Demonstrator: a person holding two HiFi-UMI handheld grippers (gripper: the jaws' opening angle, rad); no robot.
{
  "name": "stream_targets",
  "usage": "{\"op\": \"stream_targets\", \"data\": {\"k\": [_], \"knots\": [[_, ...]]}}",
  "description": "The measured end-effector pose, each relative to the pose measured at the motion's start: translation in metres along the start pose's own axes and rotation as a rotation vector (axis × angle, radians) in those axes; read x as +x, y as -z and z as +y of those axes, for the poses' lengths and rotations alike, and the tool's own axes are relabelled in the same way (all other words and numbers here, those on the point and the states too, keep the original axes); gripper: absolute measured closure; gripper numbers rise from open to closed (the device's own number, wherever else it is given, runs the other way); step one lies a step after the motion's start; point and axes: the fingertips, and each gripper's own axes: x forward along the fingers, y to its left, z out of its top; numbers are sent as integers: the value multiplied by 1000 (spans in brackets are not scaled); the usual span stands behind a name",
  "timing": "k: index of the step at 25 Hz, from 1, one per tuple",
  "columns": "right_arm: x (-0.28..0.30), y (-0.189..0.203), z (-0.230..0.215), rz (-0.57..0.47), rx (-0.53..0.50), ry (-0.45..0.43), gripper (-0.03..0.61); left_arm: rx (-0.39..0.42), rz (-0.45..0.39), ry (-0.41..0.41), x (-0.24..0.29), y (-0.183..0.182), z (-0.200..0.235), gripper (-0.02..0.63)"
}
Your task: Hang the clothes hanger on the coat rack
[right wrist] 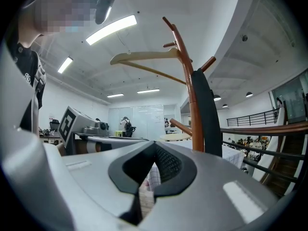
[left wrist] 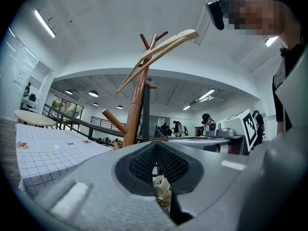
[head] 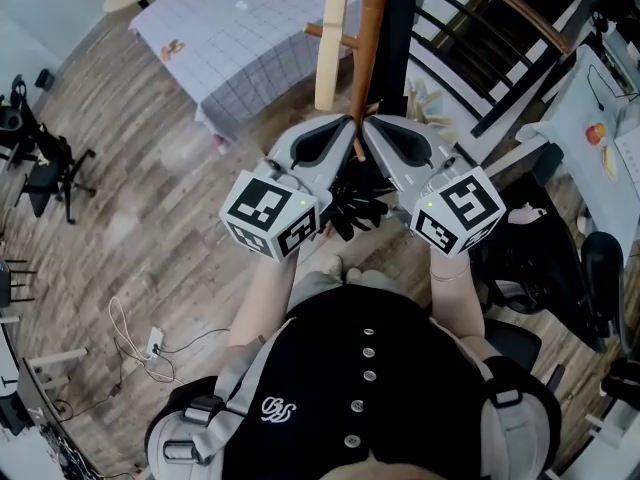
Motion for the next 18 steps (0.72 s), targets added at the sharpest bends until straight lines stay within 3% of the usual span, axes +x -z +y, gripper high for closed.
{"op": "stream_targets", "data": {"k": [18], "knots": [[-3, 6, 4, 37, -33, -16, 578, -15, 4, -5, -1, 5, -1, 615]]}}
